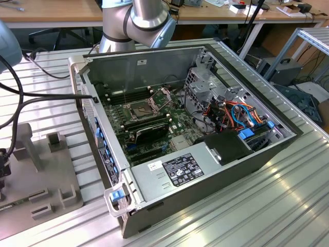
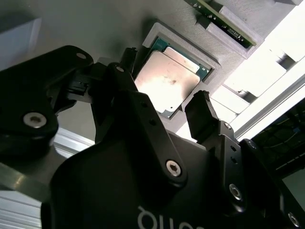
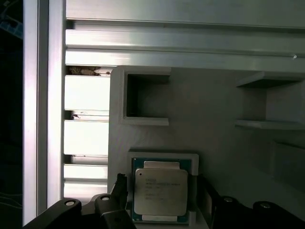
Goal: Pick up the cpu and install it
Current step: 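Pick up the cpu and move it towards the insertion slot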
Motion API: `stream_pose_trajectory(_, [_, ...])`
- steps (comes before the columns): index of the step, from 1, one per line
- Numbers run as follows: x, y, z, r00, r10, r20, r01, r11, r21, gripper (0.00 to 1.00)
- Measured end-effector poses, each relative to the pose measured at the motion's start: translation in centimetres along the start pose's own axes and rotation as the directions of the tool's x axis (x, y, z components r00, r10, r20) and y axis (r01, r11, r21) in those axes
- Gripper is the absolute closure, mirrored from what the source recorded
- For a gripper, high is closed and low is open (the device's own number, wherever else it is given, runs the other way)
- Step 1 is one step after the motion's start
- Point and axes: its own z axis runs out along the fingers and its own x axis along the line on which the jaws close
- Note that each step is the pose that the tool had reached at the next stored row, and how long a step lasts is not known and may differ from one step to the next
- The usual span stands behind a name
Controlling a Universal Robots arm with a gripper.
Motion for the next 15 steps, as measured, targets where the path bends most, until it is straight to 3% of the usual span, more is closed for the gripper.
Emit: stream_pose_trajectory(15, [0.00,0.01,0.19,1.0000,0.000,0.0001,0.000,1.0000,0.0000,0.31])
